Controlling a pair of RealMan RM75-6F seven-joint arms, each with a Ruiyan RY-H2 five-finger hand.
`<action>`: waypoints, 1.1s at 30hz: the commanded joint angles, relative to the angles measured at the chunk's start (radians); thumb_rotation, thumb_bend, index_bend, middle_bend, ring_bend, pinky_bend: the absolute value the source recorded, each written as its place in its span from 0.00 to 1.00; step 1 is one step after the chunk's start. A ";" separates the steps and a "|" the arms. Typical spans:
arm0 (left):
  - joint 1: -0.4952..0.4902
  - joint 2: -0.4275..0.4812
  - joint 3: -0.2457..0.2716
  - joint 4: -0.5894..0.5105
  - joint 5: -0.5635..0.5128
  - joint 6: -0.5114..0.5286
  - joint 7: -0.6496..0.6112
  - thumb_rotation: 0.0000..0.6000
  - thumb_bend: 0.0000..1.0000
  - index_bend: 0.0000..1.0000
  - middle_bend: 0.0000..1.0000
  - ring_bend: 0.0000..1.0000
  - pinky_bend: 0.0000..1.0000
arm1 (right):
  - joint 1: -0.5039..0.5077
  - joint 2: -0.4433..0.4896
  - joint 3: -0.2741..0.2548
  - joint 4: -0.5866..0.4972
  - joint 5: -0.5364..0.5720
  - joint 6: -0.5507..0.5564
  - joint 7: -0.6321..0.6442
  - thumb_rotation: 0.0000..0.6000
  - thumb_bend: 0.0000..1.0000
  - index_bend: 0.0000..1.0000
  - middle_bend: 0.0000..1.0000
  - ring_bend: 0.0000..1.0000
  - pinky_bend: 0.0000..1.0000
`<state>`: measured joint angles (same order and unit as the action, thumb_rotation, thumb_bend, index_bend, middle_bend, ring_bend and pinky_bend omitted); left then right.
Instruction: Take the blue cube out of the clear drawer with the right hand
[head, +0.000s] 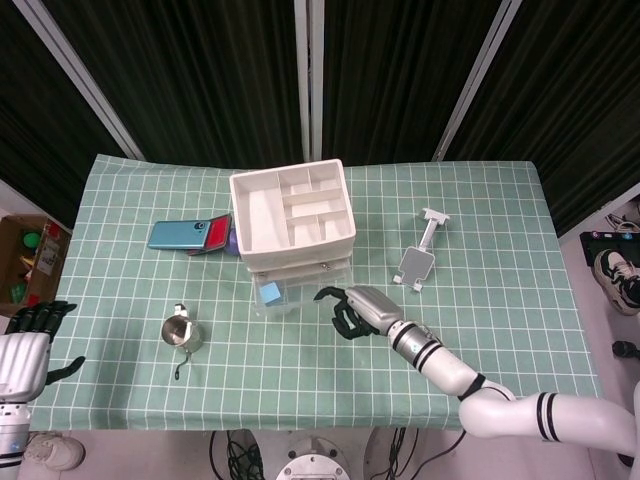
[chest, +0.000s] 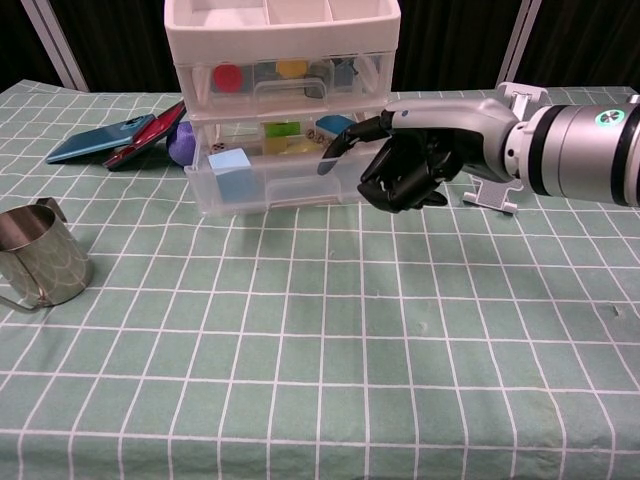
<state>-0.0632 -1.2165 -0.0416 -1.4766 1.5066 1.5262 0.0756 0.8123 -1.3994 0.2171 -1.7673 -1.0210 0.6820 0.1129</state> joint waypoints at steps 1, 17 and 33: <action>0.000 -0.001 0.000 0.001 -0.002 -0.001 -0.001 1.00 0.06 0.22 0.22 0.17 0.19 | -0.011 0.022 -0.017 -0.028 -0.015 -0.004 0.005 1.00 0.49 0.27 0.71 0.76 0.84; 0.004 0.002 -0.002 0.004 -0.003 0.007 -0.006 1.00 0.06 0.22 0.22 0.17 0.19 | -0.025 0.187 -0.020 -0.165 -0.119 0.025 -0.019 1.00 0.21 0.05 0.72 0.78 0.86; 0.026 -0.002 0.006 -0.015 0.006 0.041 0.006 1.00 0.06 0.22 0.22 0.17 0.19 | 0.329 0.014 0.009 0.032 0.207 0.083 -0.495 1.00 0.27 0.35 0.87 0.90 0.97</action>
<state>-0.0378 -1.2185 -0.0356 -1.4913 1.5130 1.5670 0.0816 1.0661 -1.2997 0.2527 -1.8033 -0.8964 0.7198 -0.2799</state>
